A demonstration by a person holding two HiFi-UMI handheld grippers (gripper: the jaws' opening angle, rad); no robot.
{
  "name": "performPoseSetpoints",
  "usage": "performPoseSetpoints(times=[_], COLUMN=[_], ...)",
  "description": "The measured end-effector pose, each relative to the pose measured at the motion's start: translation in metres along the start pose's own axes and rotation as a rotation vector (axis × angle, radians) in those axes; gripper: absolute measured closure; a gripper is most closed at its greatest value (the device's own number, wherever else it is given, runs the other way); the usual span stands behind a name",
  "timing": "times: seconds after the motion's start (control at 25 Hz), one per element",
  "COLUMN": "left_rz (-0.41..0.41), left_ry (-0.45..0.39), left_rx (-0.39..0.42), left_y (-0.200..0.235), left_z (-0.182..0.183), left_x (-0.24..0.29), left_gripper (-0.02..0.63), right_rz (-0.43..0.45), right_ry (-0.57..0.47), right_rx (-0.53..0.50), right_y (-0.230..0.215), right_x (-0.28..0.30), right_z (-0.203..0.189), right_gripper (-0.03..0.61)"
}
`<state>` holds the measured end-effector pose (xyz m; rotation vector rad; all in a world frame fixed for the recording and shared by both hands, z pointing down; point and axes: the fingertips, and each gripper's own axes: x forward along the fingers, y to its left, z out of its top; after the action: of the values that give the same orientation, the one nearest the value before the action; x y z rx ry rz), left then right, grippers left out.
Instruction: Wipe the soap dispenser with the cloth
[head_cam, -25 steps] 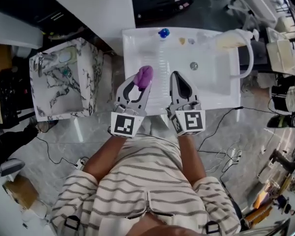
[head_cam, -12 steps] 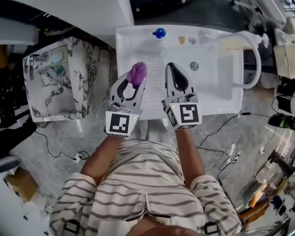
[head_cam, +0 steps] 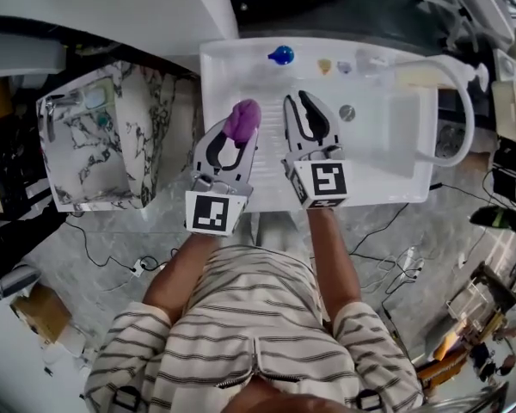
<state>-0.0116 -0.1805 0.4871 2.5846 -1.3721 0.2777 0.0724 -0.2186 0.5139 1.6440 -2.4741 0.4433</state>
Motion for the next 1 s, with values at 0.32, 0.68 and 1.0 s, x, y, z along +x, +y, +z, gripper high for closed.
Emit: performPoseSetpoints(times=[0.32, 0.68, 1.0], left_rz=[0.023, 0.039, 0.043], left_ry=[0.009, 0.015, 0.029], left_rx=[-0.003, -0.004, -0.008], left_y=[0.011, 0.014, 0.021], left_z=[-0.008, -0.016, -0.023], left_x=[0.004, 0.005, 0.007], left_gripper=[0.489, 0.488, 0.488], right_rz=[-0.002, -0.017, -0.014], right_ry=[0.019, 0.045, 0.061], right_rx=[-0.057, -0.143, -0.139], right_y=[-0.012, -0.022, -0.026], right_x=[0.041, 0.075, 0.097], right_z=[-0.008, -0.019, -0.031], right_gripper=[0.442, 0.407, 0.408])
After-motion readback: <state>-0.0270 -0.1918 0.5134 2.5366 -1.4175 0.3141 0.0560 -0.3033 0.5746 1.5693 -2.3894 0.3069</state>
